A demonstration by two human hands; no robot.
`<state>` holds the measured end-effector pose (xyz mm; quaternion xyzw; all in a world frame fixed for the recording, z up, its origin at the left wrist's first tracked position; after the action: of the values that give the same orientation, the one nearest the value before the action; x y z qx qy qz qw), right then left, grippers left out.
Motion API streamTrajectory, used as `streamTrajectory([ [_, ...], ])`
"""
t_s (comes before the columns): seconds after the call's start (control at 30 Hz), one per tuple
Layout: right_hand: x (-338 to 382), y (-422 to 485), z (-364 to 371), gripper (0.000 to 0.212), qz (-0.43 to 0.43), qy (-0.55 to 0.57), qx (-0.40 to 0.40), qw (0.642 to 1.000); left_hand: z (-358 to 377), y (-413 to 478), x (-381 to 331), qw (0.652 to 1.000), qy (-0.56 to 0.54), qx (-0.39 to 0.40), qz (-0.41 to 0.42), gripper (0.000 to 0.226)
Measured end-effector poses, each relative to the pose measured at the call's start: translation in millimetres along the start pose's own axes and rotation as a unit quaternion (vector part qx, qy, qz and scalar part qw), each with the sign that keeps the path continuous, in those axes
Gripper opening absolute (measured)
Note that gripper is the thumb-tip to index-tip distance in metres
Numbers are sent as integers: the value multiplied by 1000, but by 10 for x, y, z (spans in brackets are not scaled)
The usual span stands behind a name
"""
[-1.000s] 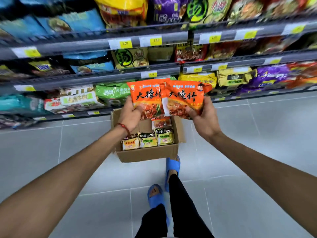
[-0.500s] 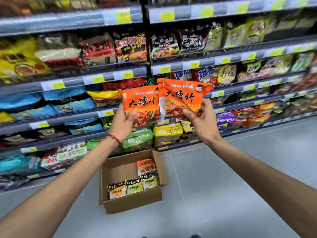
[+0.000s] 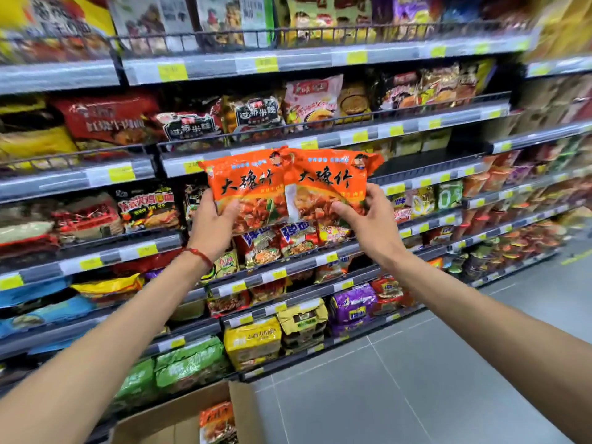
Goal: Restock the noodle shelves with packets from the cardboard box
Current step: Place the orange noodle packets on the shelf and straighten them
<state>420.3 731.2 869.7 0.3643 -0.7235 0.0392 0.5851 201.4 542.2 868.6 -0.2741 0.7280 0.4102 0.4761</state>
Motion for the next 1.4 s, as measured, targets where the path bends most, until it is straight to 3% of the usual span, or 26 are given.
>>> streamTrajectory([
  [0.4, -178, 1595, -1250, 29, -60, -34, -70, 995, 1469, 1358, -905, 994, -94, 0, 58, 44],
  [0.63, -429, 2758, -1914, 44, -77, -53, -94, 991, 2375, 2195, -1333, 987, -129, -26, 95, 36],
  [0.83, -688, 3512, -2441, 28, -86, -35, -109, 990, 3031, 2665, -1600, 982, -148, -43, 108, 30],
  [0.97, -878, 3931, -2764, 24, -98, -4, -100, 990, 3460, 2783, -1806, 979, -146, -53, 131, 37],
  [1.13, -1042, 4445, -3177, 27, -127, 25, -58, 990, 3914, 2922, -1924, 977, -145, -107, 116, 68],
  [1.3, -1234, 4954, -3488, 20, -107, 61, 3, 992, 4378, 2959, -2168, 973, -123, -159, 113, 51],
  [1.4, -1333, 5276, -3625, 17, -94, 80, 13, 992, 4526, 3022, -2233, 971, -106, -192, 98, 63],
])
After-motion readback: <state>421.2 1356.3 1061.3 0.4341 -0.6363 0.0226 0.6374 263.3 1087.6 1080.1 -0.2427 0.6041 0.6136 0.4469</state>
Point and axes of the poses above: each hand's wrist, its own y-axis towards the middle knuckle, its own z-axis out of the palm, x = y × z, the point moved 7 cm from there along y, towards the middle knuckle, and after that the axes turned 9 degrees about -y, right-handed, at the moved point
